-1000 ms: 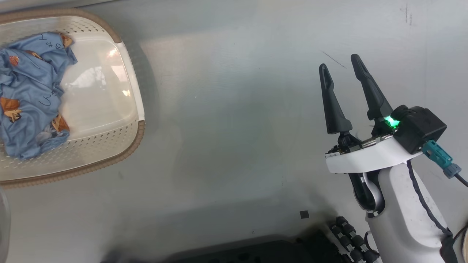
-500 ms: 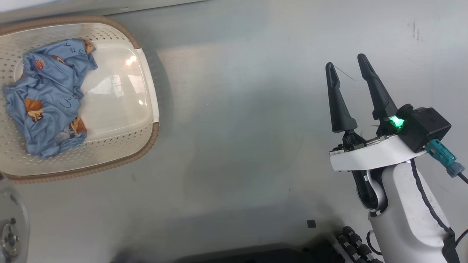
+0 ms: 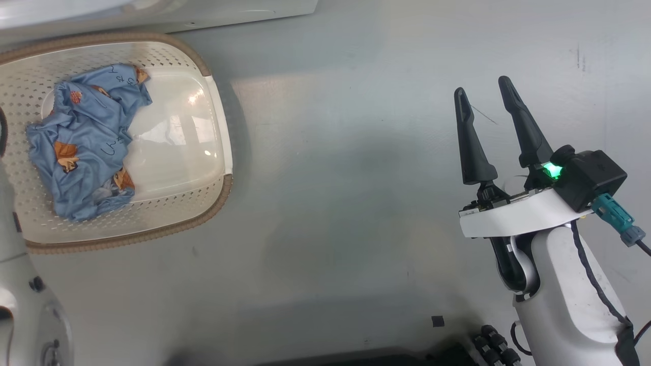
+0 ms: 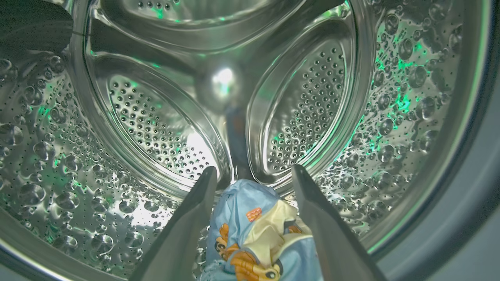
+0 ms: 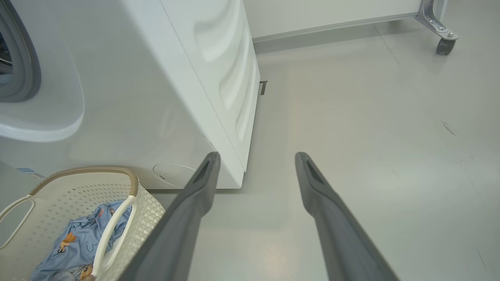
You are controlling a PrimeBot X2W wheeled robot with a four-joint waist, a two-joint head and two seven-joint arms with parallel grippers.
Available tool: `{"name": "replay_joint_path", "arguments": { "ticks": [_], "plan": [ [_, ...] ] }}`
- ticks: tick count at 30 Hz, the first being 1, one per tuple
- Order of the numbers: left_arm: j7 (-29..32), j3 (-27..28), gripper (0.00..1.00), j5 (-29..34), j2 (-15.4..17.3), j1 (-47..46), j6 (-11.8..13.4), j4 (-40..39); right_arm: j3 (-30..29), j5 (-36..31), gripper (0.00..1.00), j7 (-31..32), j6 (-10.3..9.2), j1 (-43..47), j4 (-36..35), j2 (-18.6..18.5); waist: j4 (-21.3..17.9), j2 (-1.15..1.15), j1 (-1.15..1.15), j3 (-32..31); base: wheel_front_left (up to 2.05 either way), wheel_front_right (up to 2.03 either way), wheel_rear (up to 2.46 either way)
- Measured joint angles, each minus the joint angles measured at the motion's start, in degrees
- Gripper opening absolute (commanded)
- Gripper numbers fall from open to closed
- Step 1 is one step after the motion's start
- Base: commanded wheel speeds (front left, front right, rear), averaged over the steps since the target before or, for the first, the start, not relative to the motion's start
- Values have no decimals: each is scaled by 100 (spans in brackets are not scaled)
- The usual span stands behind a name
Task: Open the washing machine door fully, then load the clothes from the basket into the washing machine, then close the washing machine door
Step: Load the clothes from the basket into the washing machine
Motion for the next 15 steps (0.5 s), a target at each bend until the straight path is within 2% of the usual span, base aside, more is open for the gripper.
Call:
{"name": "replay_joint_path", "arguments": {
  "ticks": [15],
  "plan": [
    [0, 281, 100, -144, -414, 1248, -68, -1224, -41, -46, 100, 0, 0, 7, 1, -18, 105, 0, 0, -106, 0, 0, 0]
  ]
}}
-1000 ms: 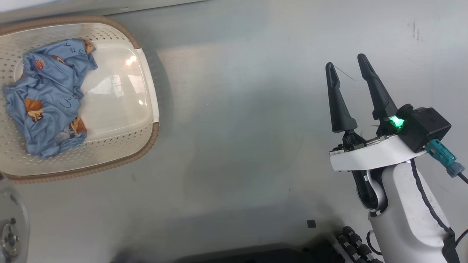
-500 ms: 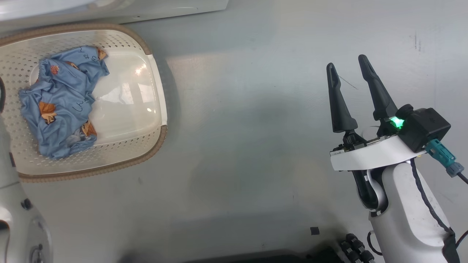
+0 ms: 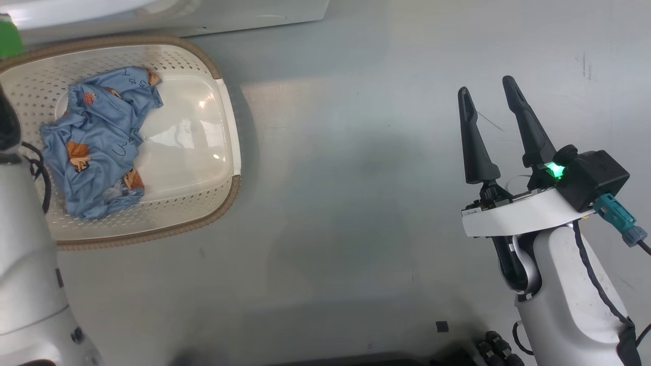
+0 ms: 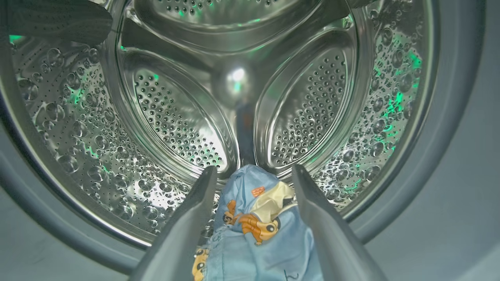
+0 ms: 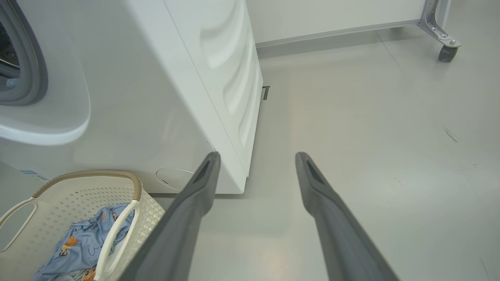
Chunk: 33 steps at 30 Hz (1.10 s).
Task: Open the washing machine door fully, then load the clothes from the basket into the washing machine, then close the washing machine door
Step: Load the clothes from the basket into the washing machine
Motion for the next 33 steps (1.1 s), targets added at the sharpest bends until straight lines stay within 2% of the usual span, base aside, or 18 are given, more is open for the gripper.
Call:
{"name": "replay_joint_path", "arguments": {
  "ticks": [16, 33],
  "plan": [
    [0, 18, 100, -54, -237, 1729, -26, -491, 27, -5, 100, 0, 0, 8, 13, -1, 43, 0, 0, -60, 0, 0, 0],
    [7, -56, 100, -198, -243, 3045, -27, -482, 76, -7, 100, 0, 1, 9, 13, -1, -22, 0, 0, -68, 0, 0, 0]
  ]
}}
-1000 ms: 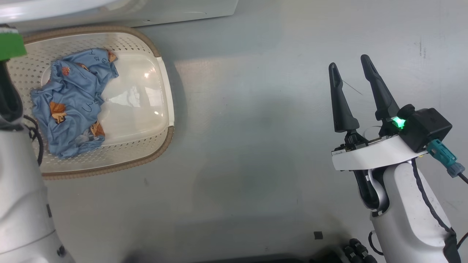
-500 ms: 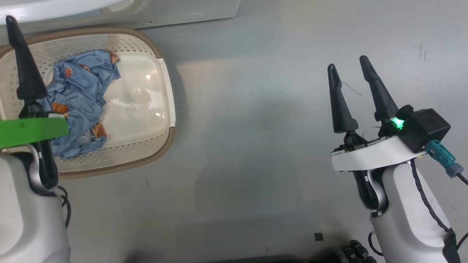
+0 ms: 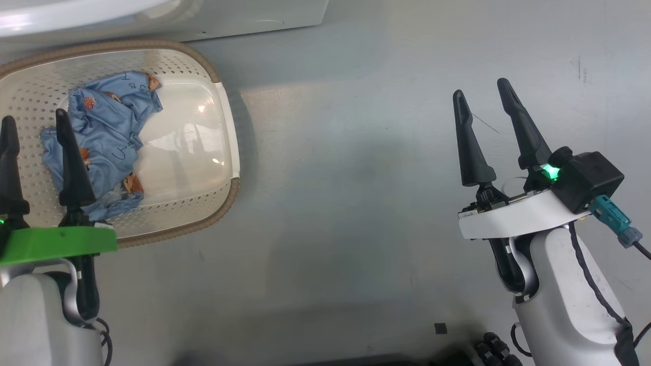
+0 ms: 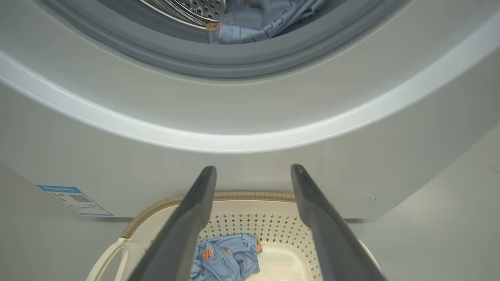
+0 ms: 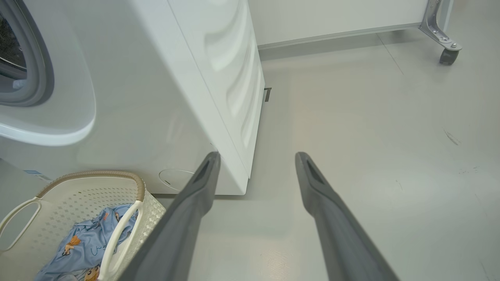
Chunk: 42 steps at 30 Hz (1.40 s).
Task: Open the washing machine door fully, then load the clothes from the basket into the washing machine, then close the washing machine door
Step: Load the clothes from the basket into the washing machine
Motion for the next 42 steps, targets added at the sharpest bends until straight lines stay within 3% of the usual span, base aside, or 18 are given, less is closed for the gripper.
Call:
{"name": "replay_joint_path", "arguments": {
  "ticks": [17, 42],
  "plan": [
    [1, -532, 100, -453, 9, 698, 16, 179, 37, 63, 100, 0, 0, 3, 16, 1, -66, 0, 0, 6, 0, 0, 0],
    [1, -571, 100, -478, 14, 677, 213, -113, 23, 64, 100, 0, 0, 2, 18, 1, -60, 0, 0, 15, 0, 0, 0]
  ]
}}
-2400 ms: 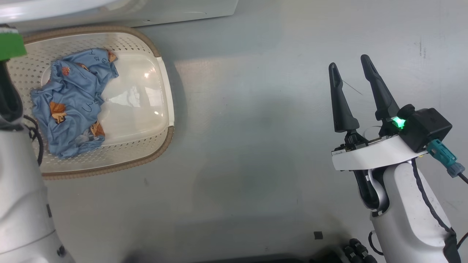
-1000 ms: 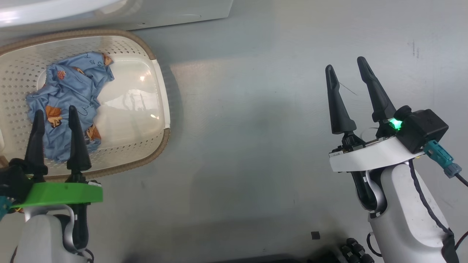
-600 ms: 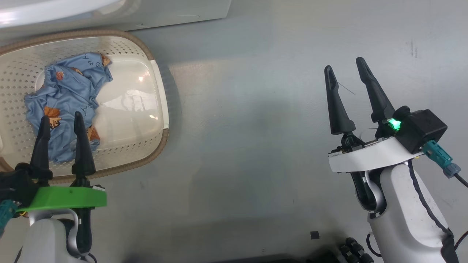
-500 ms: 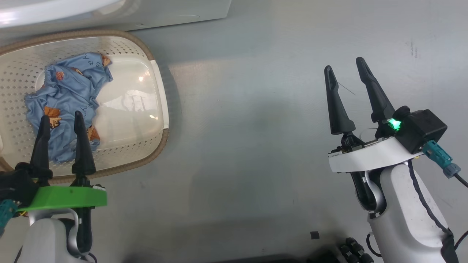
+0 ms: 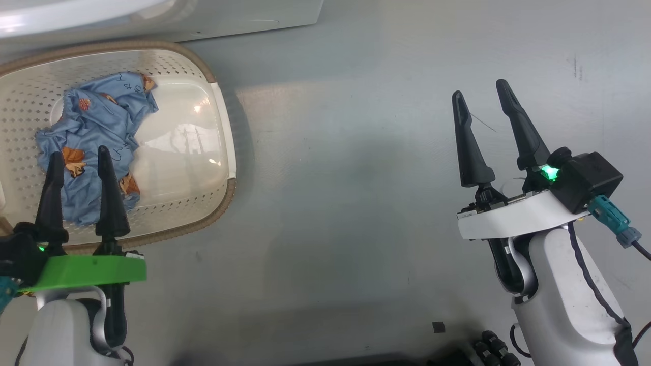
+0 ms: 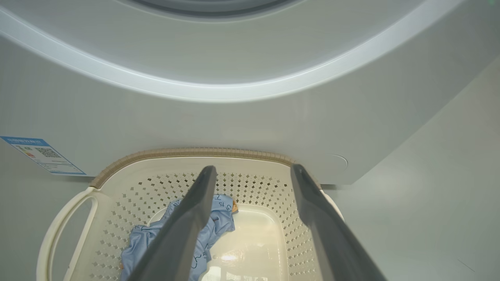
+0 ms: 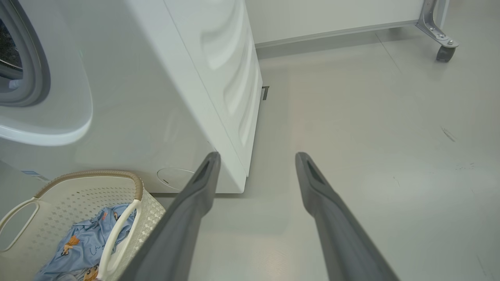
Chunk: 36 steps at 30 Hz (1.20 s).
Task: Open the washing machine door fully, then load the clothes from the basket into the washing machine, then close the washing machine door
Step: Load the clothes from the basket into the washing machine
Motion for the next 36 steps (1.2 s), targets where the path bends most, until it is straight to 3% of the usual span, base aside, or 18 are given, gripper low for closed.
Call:
{"name": "replay_joint_path", "arguments": {
  "ticks": [20, 30, 36],
  "plan": [
    [-1, 253, 100, 270, 3, -1124, 16, -1156, 11, 0, 100, 0, 0, 0, 5, -1, 52, 0, 0, -24, 0, 0, 0],
    [58, 261, 100, 368, 352, -1655, -8, -890, 64, 7, 100, 0, 0, 0, 34, 0, 10, 0, 0, -68, 0, 0, 0],
    [410, 230, 100, 364, 485, -2106, -7, -625, 68, 42, 100, 0, 0, 1, 48, 0, -24, 0, 0, -112, 0, 0, 0]
  ]
}}
